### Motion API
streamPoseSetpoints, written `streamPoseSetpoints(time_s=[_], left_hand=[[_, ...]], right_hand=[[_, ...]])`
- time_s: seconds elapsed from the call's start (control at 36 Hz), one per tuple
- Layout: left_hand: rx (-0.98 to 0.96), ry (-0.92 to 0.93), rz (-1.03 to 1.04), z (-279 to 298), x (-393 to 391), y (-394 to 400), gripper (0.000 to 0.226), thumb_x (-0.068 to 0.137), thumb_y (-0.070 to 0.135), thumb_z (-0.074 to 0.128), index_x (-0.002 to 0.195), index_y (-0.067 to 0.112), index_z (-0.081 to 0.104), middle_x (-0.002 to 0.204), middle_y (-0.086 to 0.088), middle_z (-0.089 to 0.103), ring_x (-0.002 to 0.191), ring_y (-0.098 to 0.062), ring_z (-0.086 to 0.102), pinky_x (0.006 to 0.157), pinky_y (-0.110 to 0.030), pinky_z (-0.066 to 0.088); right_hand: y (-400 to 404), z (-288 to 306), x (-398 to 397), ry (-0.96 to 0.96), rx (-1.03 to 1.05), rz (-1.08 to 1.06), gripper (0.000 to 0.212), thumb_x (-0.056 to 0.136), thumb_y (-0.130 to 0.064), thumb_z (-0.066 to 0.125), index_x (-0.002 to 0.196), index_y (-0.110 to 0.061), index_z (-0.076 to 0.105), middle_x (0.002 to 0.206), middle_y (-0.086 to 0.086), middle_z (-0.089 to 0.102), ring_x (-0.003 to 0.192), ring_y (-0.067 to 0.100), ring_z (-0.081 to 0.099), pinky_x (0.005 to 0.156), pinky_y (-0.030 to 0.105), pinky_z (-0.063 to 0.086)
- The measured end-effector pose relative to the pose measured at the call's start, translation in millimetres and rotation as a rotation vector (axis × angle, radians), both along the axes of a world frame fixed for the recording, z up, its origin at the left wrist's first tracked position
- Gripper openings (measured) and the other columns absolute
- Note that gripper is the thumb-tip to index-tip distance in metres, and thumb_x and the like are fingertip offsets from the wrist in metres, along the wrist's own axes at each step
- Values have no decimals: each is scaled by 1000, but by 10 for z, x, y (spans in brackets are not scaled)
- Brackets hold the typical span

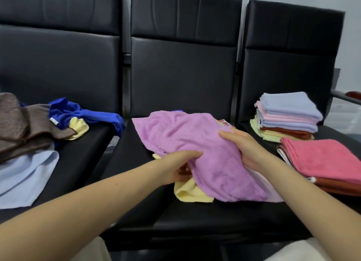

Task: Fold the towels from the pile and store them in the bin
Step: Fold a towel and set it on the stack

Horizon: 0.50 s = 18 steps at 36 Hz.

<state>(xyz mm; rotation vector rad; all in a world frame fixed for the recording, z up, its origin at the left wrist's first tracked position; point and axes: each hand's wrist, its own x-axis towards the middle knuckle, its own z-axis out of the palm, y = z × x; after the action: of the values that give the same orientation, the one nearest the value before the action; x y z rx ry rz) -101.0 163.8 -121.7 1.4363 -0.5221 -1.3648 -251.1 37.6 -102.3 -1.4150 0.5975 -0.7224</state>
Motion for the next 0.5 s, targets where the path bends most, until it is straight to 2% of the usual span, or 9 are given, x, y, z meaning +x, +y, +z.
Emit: streamPoseSetpoints(time_s=[0.06, 0.08, 0.14, 0.22, 0.25, 0.31, 0.39, 0.44, 0.5], left_hand=[[-92, 79, 126, 16, -24, -39, 40, 89, 27, 66, 123, 14, 51, 116, -8, 61, 107, -26, 59, 89, -37, 52], [-127, 63, 180, 37, -23, -56, 34, 92, 28, 62, 122, 16, 51, 114, -7, 61, 107, -26, 58, 94, -40, 50], [-166, -139, 229, 68, 12, -92, 20, 97, 32, 52, 110, 17, 55, 99, -2, 61, 97, -23, 58, 97, -40, 49], [-221, -600, 200, 129, 139, -71, 30, 102, 37, 40, 88, 17, 58, 90, 0, 60, 89, -21, 60, 91, -37, 49], [-242, -693, 183, 159, 184, -66, 35, 103, 37, 37, 90, 14, 61, 93, -3, 61, 90, -23, 60, 88, -35, 48], [-242, -754, 203, 254, 286, -63, 39, 103, 35, 35, 101, 12, 66, 94, -7, 62, 92, -26, 60, 83, -32, 46], [-282, -491, 348, 425, 489, -32, 30, 90, 40, 47, 89, 24, 72, 85, -3, 59, 85, -25, 57, 80, -34, 48], [-323, -278, 398, 519, 621, -17, 30, 89, 42, 49, 96, 19, 67, 91, -4, 64, 88, -21, 61, 82, -34, 48], [-421, -126, 436, 616, 741, 8, 26, 94, 33, 51, 83, 14, 64, 79, 0, 72, 70, -15, 69, 71, -27, 53]], right_hand=[[-37, -11, -32, -9, 22, -71, 27, 93, -14, 60, 118, -3, 66, 107, 13, 71, 91, 19, 69, 69, 24, 55], [-66, -16, -54, -1, 13, -125, 25, 94, -15, 59, 115, -4, 68, 102, 11, 71, 86, 17, 67, 66, 22, 53], [-131, -13, -93, 43, -45, -244, 18, 95, -19, 60, 106, -10, 71, 93, 6, 68, 83, 15, 61, 65, 23, 49], [-183, 3, -133, 67, -124, -303, 16, 95, -22, 59, 95, -14, 73, 89, 4, 65, 85, 19, 57, 74, 30, 44], [-178, 16, -137, 51, -130, -311, 17, 96, -21, 57, 93, -14, 73, 88, 4, 66, 86, 20, 57, 75, 32, 43], [-160, 68, -129, 2, -112, -332, 23, 99, -18, 52, 85, -15, 71, 84, 2, 70, 84, 20, 59, 75, 32, 44], [-151, 209, -89, -73, -17, -363, 24, 99, -16, 50, 80, -12, 64, 81, 5, 67, 76, 16, 60, 68, 29, 46], [-145, 338, -79, -111, 57, -379, 18, 95, -14, 54, 77, -10, 59, 79, 7, 59, 78, 19, 57, 64, 28, 44], [-128, 444, -91, -158, 137, -351, 16, 91, -19, 55, 76, -12, 54, 74, 3, 56, 76, 20, 55, 62, 27, 43]])
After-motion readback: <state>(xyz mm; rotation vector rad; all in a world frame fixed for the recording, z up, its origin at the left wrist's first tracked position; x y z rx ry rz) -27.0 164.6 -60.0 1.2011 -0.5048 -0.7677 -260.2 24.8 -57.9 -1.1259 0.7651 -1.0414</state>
